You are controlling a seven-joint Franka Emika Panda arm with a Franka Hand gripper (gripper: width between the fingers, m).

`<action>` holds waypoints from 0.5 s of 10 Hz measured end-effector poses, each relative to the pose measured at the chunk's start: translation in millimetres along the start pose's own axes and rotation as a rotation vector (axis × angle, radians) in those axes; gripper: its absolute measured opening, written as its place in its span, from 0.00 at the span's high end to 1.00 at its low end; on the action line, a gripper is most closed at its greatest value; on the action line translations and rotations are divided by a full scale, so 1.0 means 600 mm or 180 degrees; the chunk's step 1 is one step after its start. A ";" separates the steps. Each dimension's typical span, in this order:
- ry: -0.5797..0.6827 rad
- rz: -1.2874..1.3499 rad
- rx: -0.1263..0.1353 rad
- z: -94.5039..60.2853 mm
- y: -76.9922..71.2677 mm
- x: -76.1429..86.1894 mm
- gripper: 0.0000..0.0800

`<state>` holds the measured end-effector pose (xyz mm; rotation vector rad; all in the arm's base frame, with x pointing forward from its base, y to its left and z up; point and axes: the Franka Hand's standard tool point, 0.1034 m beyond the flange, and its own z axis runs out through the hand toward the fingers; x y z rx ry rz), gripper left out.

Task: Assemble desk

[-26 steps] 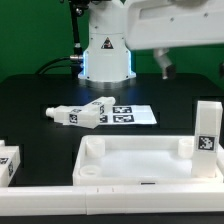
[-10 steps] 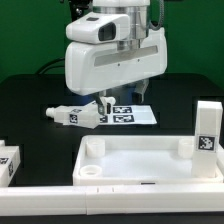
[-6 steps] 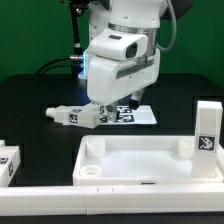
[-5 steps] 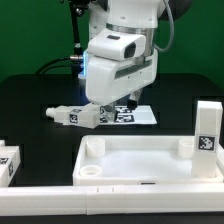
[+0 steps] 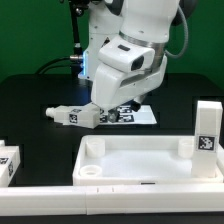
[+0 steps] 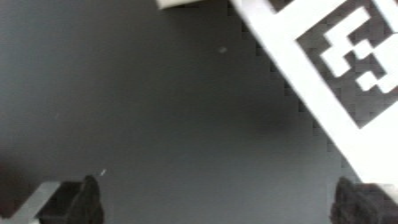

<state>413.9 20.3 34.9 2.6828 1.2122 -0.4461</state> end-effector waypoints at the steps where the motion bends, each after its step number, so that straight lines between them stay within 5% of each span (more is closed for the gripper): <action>1: -0.0187 0.0005 0.0035 -0.005 0.000 0.002 0.19; 4: -0.0714 -0.0048 0.0124 0.005 -0.006 0.001 0.19; 5: -0.0975 -0.0173 0.0165 0.021 0.006 -0.026 0.19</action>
Offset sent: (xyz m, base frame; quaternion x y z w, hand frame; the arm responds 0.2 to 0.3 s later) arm 0.0000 0.0000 0.0000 0.0000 -0.1296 0.0000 0.9916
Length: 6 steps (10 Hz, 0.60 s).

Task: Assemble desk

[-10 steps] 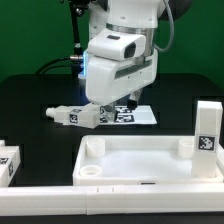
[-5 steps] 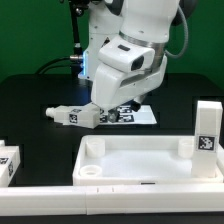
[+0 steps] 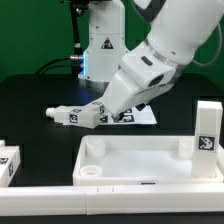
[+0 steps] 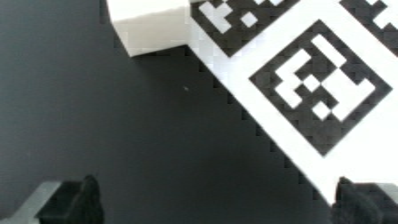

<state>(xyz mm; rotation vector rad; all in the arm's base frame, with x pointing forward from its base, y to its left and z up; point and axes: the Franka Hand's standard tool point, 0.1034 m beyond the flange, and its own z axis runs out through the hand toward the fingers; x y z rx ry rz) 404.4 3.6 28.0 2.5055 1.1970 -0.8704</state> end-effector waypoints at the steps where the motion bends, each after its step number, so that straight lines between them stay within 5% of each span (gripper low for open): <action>1: -0.0217 -0.0028 -0.0010 0.008 0.014 -0.024 0.19; 2: -0.0323 -0.0018 -0.0054 0.011 0.029 -0.047 0.19; 3: -0.0580 0.0054 0.0029 0.016 0.028 -0.063 0.19; 6: -0.1112 0.0025 0.0128 0.025 0.018 -0.061 0.19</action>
Offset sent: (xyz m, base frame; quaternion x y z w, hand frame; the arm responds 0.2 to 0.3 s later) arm 0.0000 0.0000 0.0000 0.0000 -0.1938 0.0000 0.9810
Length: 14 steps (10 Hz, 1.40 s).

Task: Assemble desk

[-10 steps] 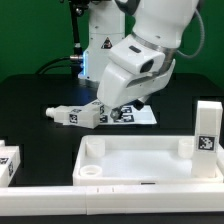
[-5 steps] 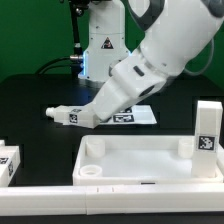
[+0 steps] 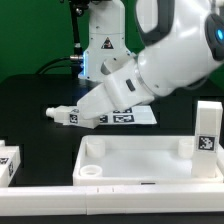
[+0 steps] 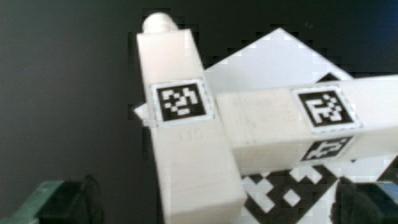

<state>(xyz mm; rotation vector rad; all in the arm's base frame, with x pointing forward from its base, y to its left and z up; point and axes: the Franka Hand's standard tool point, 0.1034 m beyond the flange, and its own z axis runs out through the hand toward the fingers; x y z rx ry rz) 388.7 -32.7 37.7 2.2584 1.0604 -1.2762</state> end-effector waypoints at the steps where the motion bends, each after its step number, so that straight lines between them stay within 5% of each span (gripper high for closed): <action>1: 0.0041 -0.0001 -0.0012 0.000 0.004 0.006 0.19; 6: 0.0012 -0.0065 -0.0016 0.051 -0.011 0.019 0.19; 9: 0.0039 -0.0070 -0.0009 0.058 -0.011 0.021 0.19; 10: 0.0038 -0.0070 -0.0008 0.058 -0.011 0.021 0.34; 11: 0.0039 -0.0070 -0.0008 0.058 -0.011 0.021 0.34; 12: 0.0039 -0.0070 -0.0008 0.058 -0.011 0.021 0.58; 14: 0.0041 -0.0063 -0.0010 0.056 -0.009 0.020 0.64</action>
Offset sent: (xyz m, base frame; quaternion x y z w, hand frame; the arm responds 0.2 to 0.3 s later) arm -0.0167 -0.0031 -0.0189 -0.0316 0.0002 0.0024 0.9995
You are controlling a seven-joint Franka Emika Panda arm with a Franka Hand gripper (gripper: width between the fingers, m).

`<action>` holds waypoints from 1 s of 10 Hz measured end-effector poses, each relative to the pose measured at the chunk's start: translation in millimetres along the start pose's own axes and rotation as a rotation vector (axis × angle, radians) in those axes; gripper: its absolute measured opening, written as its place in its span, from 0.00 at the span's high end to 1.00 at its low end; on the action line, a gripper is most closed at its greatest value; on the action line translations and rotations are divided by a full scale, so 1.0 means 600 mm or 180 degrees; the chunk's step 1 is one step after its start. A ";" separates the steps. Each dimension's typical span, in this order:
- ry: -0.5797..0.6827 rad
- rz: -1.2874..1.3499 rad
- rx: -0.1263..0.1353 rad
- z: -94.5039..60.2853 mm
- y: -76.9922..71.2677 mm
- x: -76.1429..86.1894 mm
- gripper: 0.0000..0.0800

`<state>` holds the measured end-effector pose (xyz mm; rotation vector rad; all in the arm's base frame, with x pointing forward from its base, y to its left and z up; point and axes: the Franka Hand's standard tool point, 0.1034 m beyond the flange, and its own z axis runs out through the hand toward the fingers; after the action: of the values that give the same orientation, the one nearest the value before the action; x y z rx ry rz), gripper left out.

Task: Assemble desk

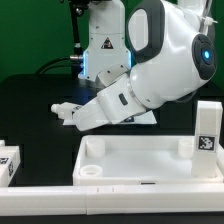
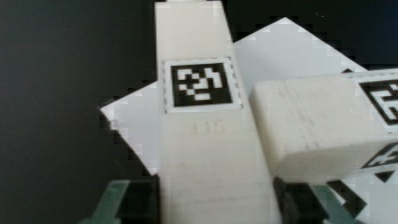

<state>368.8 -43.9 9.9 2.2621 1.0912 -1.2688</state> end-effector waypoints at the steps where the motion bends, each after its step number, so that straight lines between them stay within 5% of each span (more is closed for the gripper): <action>1: 0.0000 -0.0008 0.0004 -0.001 0.002 -0.001 0.64; 5: -0.0044 -0.0254 0.0016 -0.101 0.061 -0.049 0.64; 7: 0.0294 -0.0192 -0.0138 -0.164 0.066 -0.069 0.64; 10: 0.0873 -0.0141 -0.0159 -0.160 0.078 -0.073 0.64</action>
Offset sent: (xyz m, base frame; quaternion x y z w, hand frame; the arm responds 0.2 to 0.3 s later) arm 0.0553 -0.0098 0.0527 0.0166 0.0105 -0.0575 0.9982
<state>446.1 -37.6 95.5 2.4371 1.2559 -0.9535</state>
